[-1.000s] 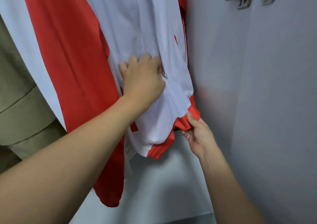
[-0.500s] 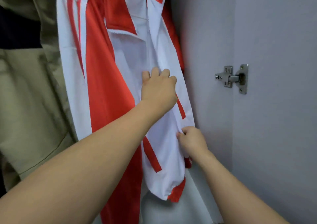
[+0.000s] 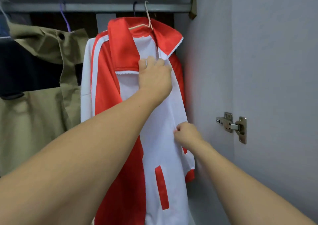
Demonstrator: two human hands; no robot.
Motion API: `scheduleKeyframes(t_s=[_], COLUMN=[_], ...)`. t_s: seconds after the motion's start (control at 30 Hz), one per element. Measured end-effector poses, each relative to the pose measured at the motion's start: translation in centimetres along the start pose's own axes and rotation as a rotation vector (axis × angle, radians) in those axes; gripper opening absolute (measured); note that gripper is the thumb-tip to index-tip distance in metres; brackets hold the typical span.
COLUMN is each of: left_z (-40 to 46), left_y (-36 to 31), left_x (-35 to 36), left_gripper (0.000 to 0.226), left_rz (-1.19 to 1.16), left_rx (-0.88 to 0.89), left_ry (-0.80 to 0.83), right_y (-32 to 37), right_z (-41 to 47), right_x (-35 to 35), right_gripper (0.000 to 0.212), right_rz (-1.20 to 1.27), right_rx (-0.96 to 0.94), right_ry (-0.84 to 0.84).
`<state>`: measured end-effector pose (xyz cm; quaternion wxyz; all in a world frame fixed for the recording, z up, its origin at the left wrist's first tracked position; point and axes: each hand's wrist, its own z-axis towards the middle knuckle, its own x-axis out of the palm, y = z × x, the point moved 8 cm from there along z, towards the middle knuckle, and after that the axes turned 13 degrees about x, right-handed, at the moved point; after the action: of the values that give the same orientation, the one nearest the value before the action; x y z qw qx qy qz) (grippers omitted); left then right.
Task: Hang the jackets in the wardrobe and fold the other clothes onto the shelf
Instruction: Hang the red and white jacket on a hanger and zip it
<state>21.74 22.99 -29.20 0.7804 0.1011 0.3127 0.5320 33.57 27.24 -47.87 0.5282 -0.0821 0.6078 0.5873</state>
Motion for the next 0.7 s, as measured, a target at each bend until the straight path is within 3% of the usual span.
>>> scheduleKeyframes(t_s=[0.07, 0.13, 0.23, 0.3, 0.4, 0.57, 0.7], left_z=[1.6, 3.0, 4.4, 5.1, 6.6, 11.1, 13.8], left_y=[1.9, 2.2, 0.7, 1.1, 4.0, 7.6, 8.6], left_x=[-1.3, -1.8, -1.5, -1.8, -2.9, -6.0, -5.2], left_gripper=[0.032, 0.032, 0.032, 0.033, 0.036, 0.037, 0.037], left_rz=[0.023, 0.042, 0.106, 0.152, 0.211, 0.223, 0.125], left_rx=[-0.032, 0.030, 0.198, 0.229, 0.142, 0.002, 0.003], left_ry=[-0.065, -0.055, -0.004, -0.015, -0.026, -0.108, 0.109], right_y=[1.0, 4.2, 9.3, 10.8, 10.5, 10.7, 12.6], right_z=[0.6, 1.0, 1.3, 1.8, 3.3, 5.1, 5.4], right_x=[-0.9, -3.1, -7.4, -8.2, -7.6, -7.5, -7.0], right_gripper=[0.026, 0.025, 0.032, 0.039, 0.039, 0.019, 0.010], right_rz=[-0.079, 0.055, 0.270, 0.215, 0.099, -0.102, -0.282], right_rx=[0.028, -0.039, -0.216, -0.256, -0.151, 0.007, -0.007], right_ry=[0.080, 0.123, -0.048, -0.148, -0.149, -0.090, 0.069])
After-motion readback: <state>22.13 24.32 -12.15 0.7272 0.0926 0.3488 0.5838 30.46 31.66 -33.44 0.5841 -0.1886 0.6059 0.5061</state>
